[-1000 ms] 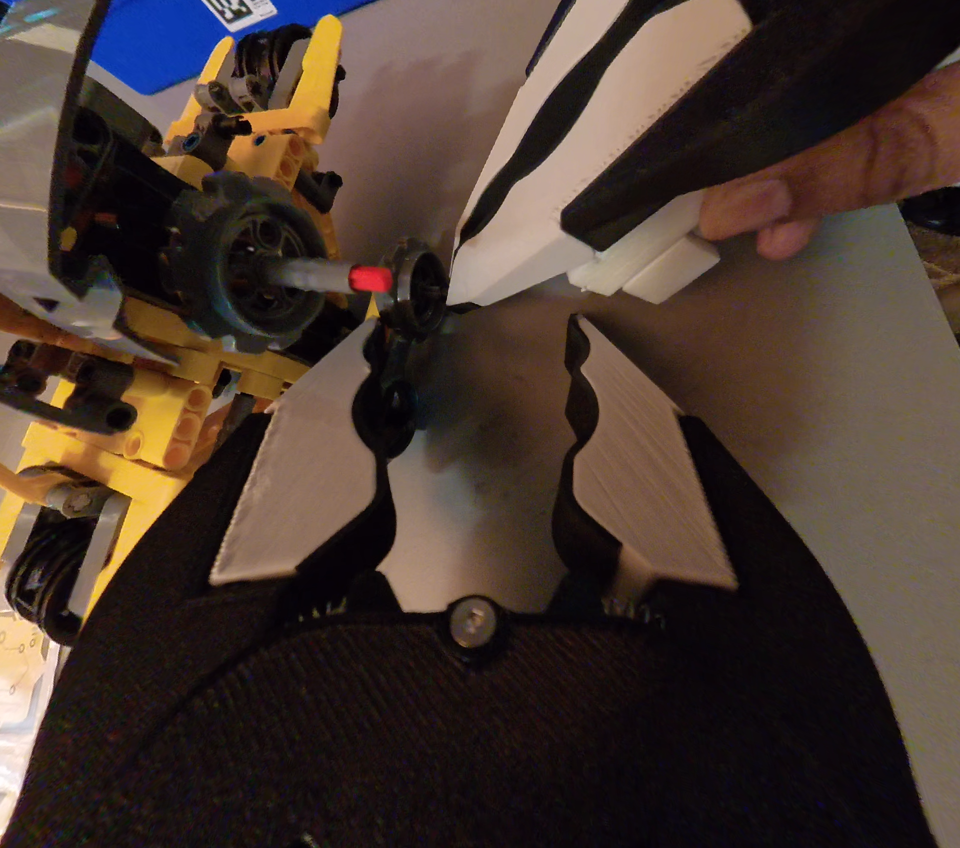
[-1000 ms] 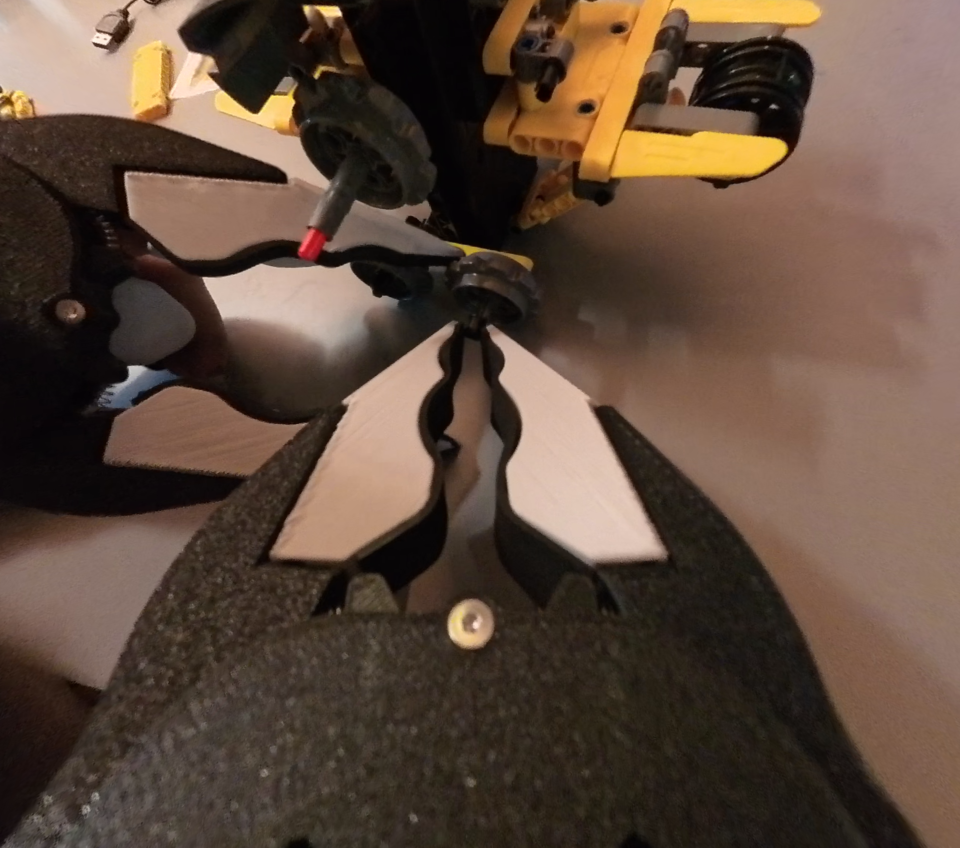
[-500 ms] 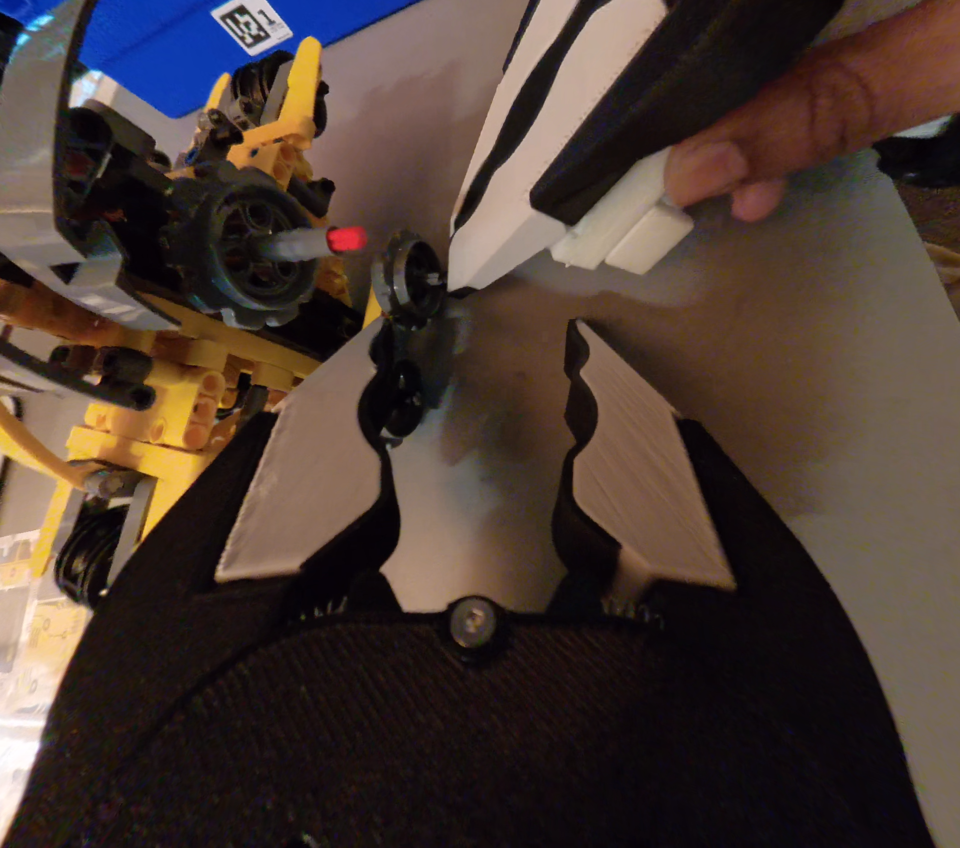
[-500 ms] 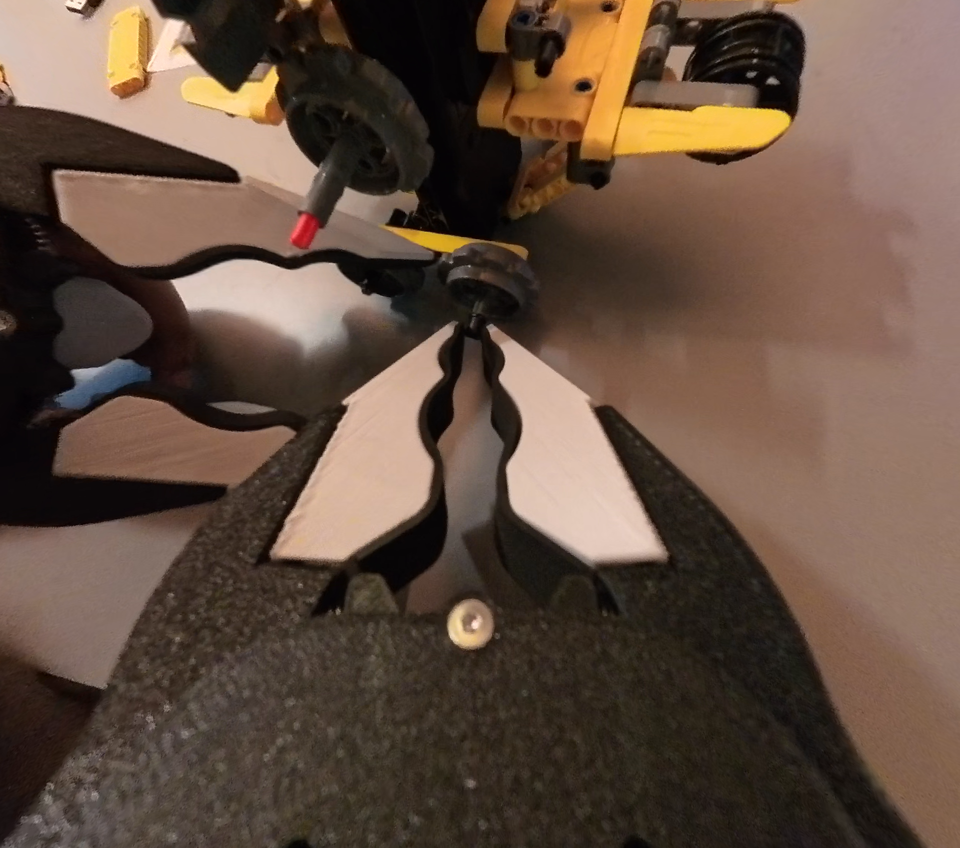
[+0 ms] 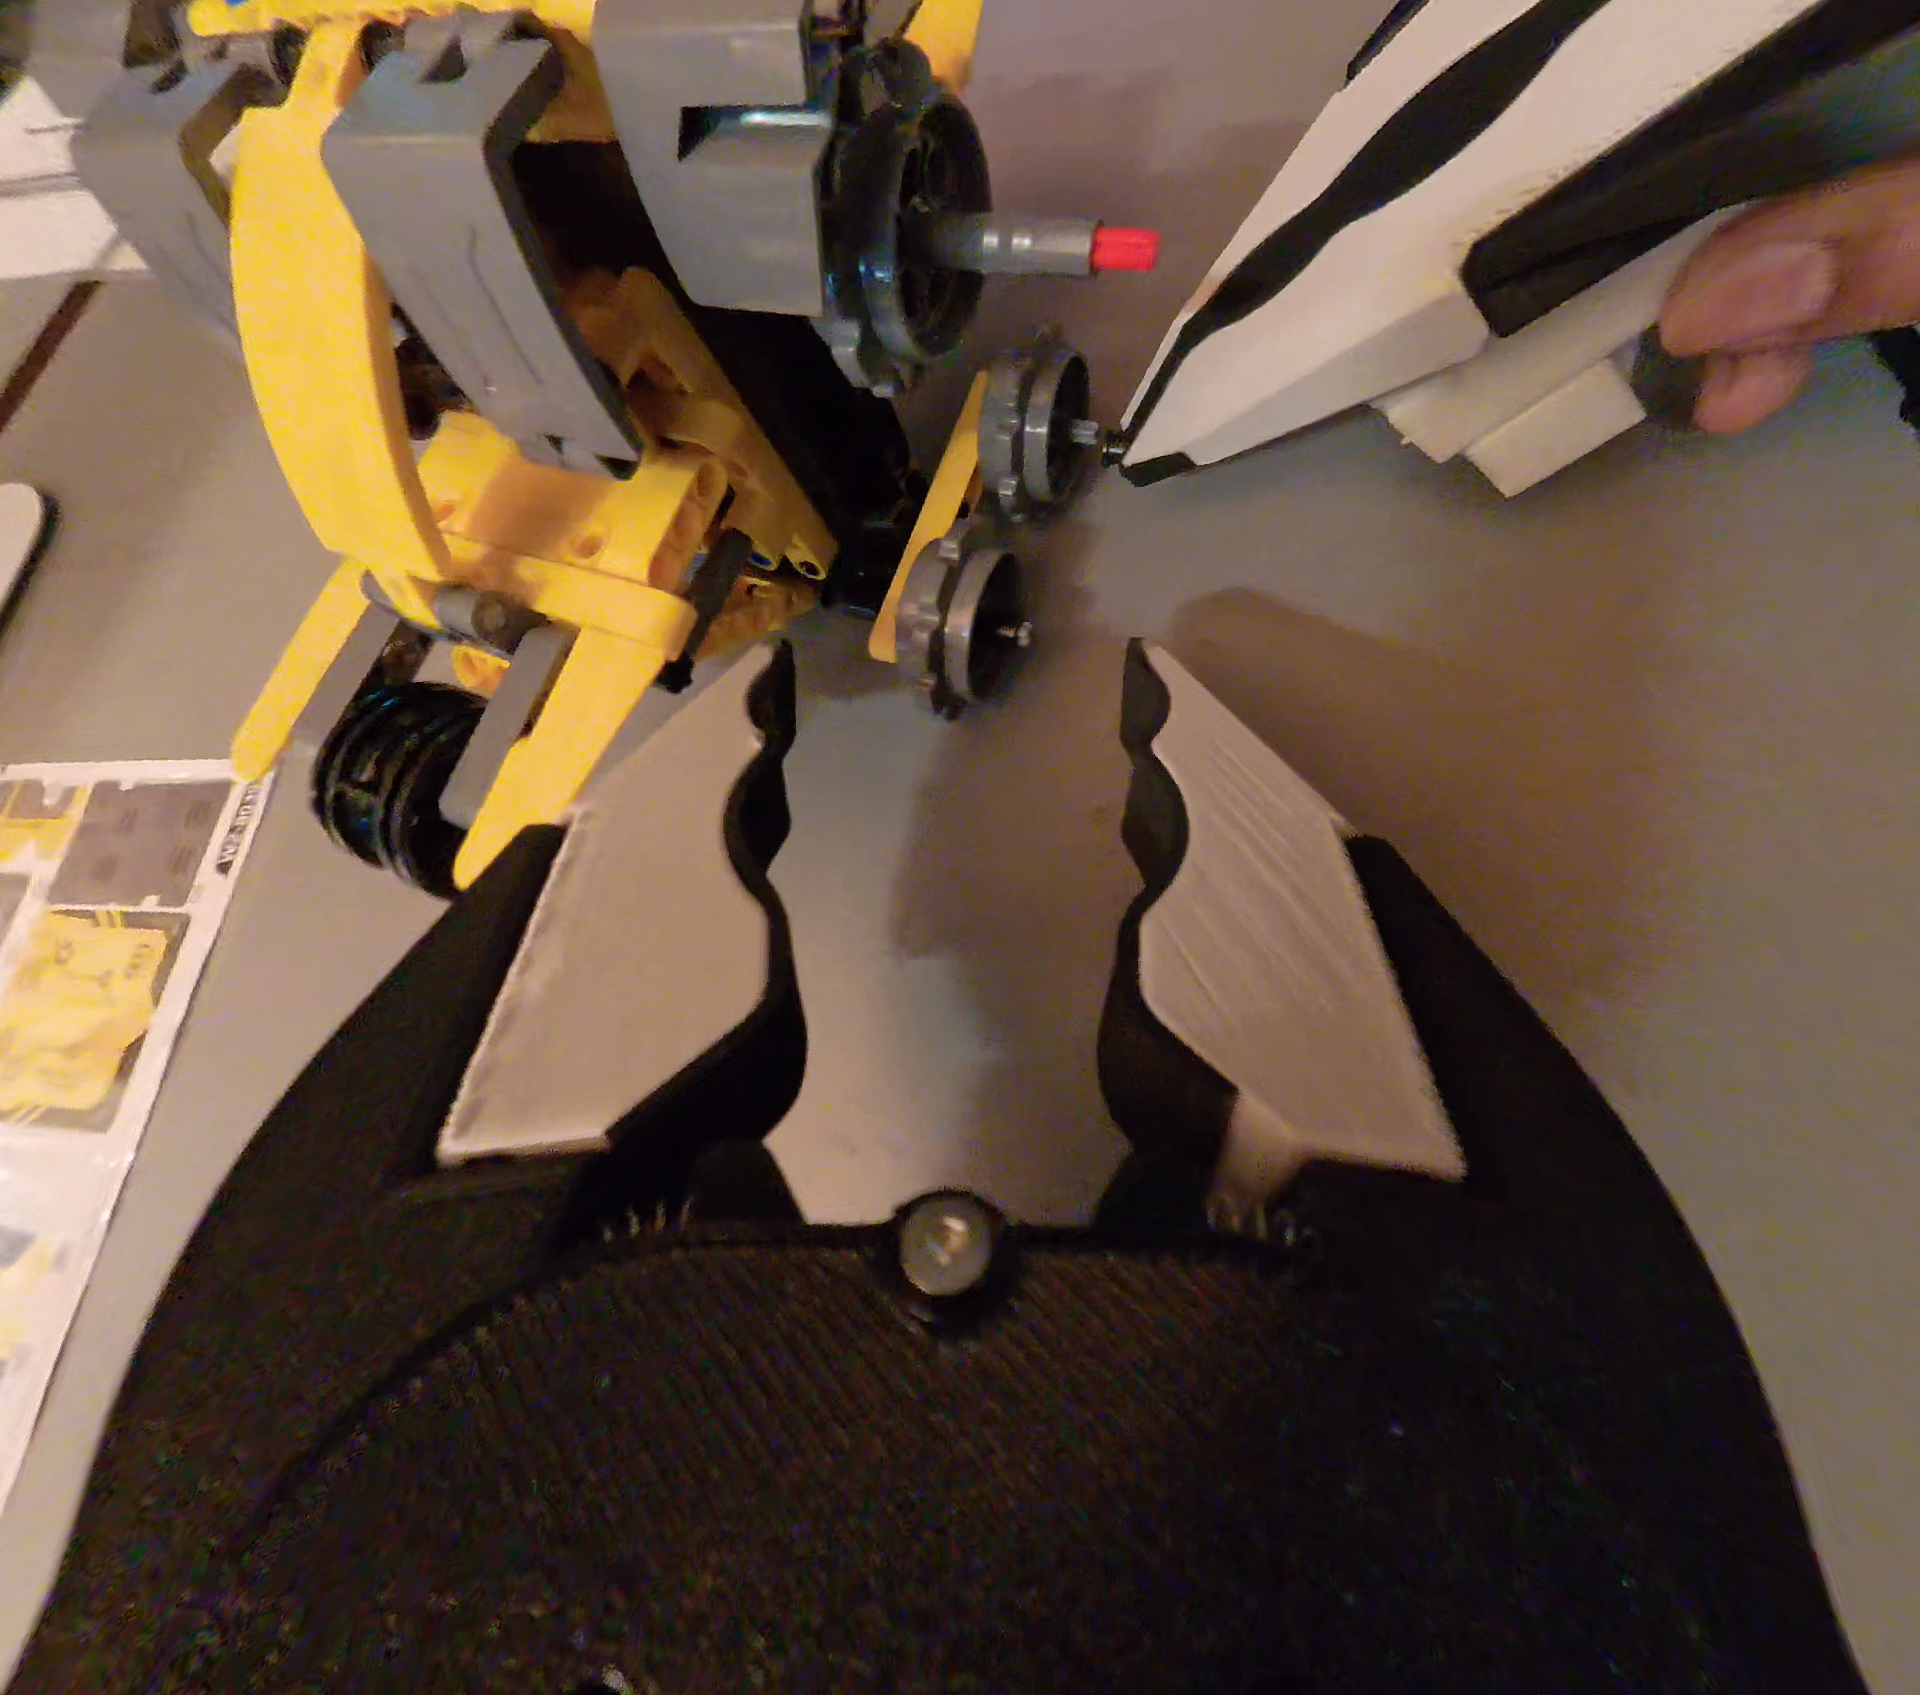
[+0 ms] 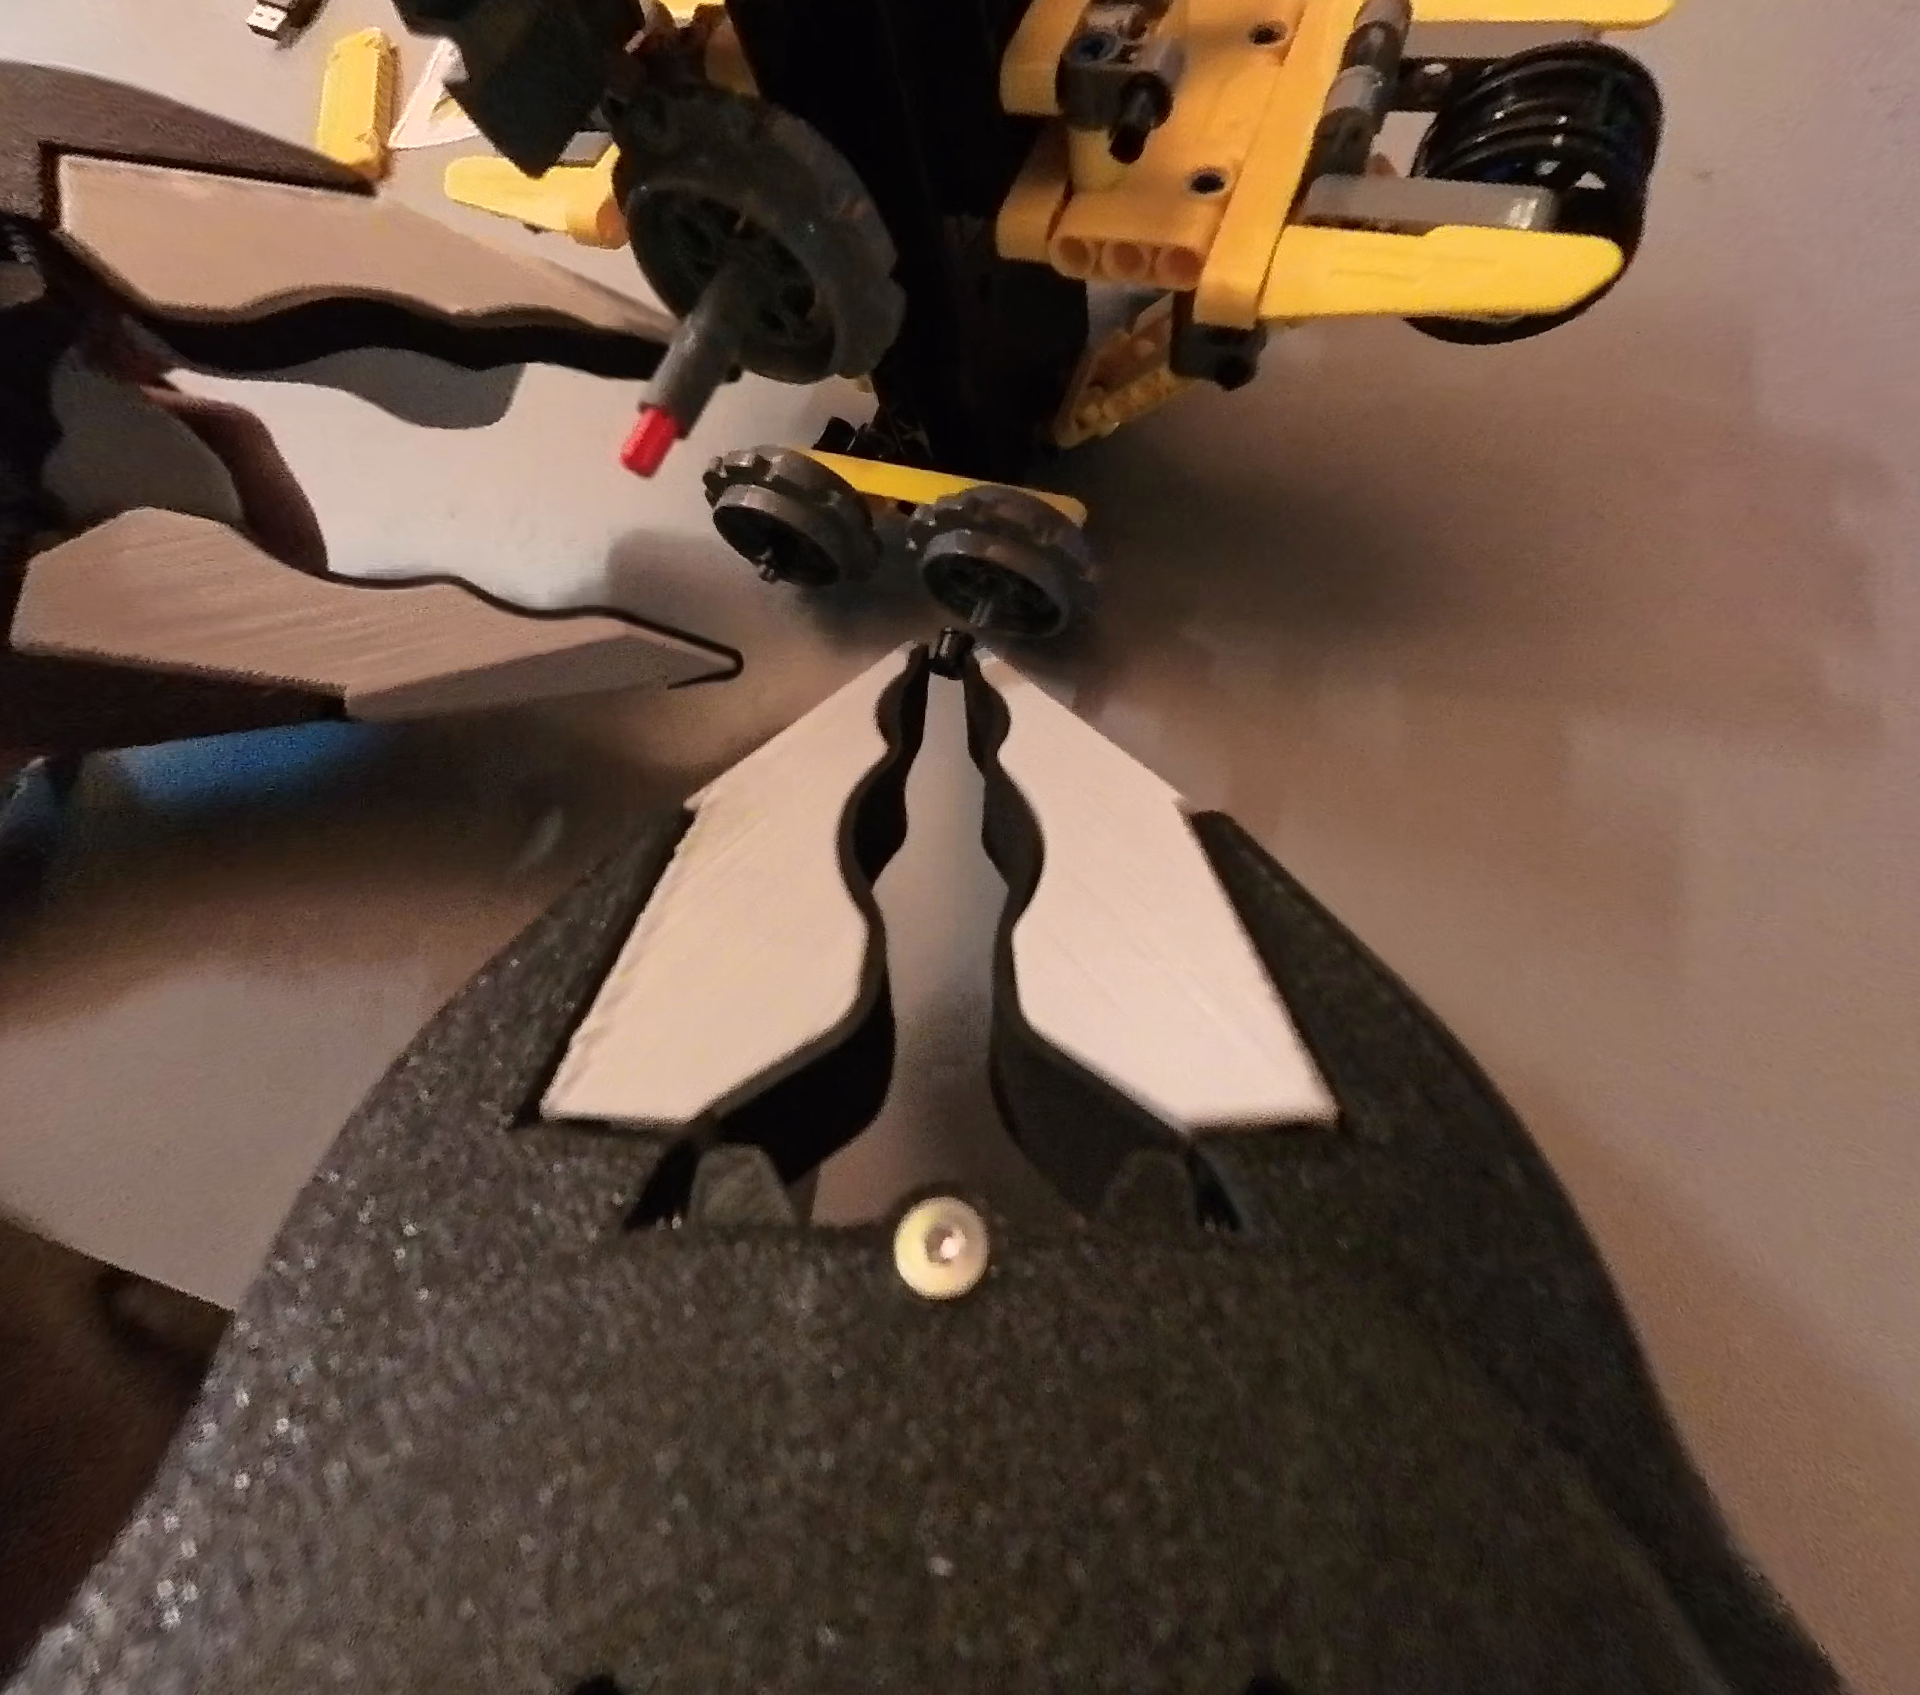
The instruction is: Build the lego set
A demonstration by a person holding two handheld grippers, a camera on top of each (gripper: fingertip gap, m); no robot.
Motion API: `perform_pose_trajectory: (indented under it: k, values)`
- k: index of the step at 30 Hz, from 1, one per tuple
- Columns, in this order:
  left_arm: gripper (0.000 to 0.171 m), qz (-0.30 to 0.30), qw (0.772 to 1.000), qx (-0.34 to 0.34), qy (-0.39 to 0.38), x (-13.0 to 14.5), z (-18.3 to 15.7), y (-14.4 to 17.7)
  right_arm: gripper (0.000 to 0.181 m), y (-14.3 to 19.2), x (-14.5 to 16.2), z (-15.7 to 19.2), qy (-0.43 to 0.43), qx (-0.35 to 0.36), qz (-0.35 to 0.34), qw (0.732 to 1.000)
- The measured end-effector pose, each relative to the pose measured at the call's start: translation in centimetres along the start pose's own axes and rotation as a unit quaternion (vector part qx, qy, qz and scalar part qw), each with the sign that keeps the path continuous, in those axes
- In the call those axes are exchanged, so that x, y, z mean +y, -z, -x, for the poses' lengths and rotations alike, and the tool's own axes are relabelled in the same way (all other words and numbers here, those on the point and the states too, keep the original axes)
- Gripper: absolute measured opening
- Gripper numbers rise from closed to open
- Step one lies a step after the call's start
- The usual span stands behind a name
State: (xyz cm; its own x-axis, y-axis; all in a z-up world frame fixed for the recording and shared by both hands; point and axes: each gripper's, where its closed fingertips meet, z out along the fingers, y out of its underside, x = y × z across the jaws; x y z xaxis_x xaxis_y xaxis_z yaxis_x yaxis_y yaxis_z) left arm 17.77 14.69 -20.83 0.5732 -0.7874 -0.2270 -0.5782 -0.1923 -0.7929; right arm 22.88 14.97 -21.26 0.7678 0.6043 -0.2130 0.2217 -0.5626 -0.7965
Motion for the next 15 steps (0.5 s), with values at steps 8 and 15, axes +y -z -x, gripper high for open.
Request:
perform_pose_trajectory:
  k: [8, 15]
  values:
    - [0.056, 0.034, 0.997, 0.069, 0.013, 0.6, -0.5, -1.8, 0.006, 0.2, -0.1, 0.1, 0.009, 0.003, -0.006, 1.0]
    - [0.03, 0.036, 0.997, 0.065, 0.013, 0.8, -0.1, -1.8, 0.006, 0.0, 0.2, -0.1, 0.004, 0.006, 0.002, 1.0]
